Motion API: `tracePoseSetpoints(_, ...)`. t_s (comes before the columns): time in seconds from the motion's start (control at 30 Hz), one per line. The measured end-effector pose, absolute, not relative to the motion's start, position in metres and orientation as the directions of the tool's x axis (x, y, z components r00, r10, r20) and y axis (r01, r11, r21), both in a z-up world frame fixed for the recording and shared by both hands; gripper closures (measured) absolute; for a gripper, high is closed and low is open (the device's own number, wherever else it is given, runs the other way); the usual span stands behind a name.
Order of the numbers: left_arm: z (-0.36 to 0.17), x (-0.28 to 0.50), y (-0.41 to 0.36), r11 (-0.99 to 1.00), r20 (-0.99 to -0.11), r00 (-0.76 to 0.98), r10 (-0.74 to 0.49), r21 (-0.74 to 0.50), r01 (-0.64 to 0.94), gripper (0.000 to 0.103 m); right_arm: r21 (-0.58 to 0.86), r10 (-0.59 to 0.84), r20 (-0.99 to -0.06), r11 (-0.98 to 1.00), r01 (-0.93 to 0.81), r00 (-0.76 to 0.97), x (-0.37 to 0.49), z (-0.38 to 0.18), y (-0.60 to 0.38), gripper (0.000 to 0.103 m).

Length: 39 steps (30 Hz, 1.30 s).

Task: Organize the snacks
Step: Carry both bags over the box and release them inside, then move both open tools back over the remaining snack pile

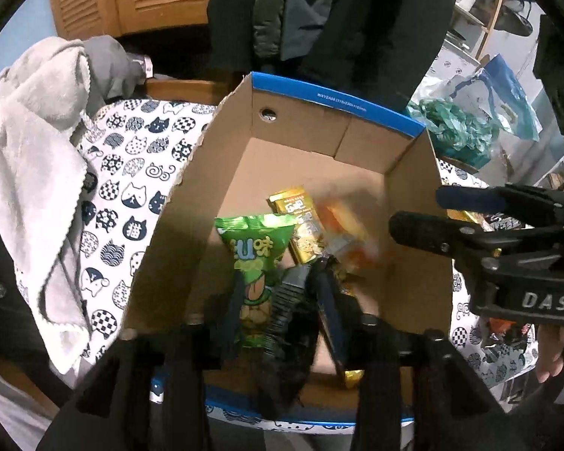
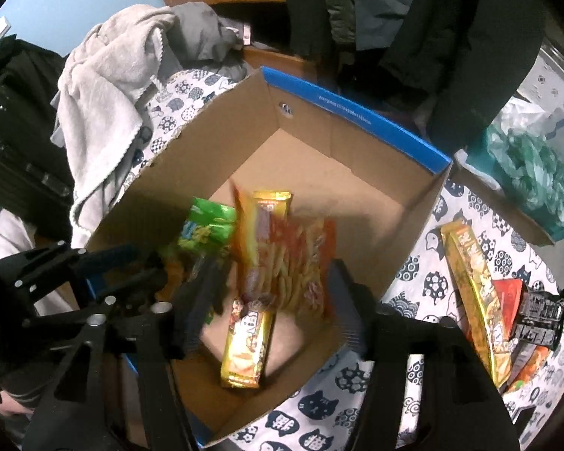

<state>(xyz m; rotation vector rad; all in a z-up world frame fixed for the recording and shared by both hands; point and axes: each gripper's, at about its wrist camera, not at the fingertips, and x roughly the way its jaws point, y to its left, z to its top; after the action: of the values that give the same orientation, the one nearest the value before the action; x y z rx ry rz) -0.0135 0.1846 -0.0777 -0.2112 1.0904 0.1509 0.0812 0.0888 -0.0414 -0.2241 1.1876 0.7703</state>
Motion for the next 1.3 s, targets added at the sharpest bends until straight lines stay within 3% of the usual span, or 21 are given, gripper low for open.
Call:
tracePoseSetpoints(0.43, -0.067, -0.012, 0.165, 0.979, -0.883, 0.469, 0.026, -0.071, -0.190, 0.036, 0.175, 0.375, -0.901, 0.775, -0.608, 0.219, 0.076, -0.028, 0.047, 0.021)
tracePoseSetpoints(1.3, -0.067, -0.001, 0.049, 0.997, -0.906, 0.417, -0.069, -0.053, 0.050, 0.034, 0.137, 0.254, -0.931, 0.911, -0.390, 0.264, 0.070, -0.049, -0.110, 0.021)
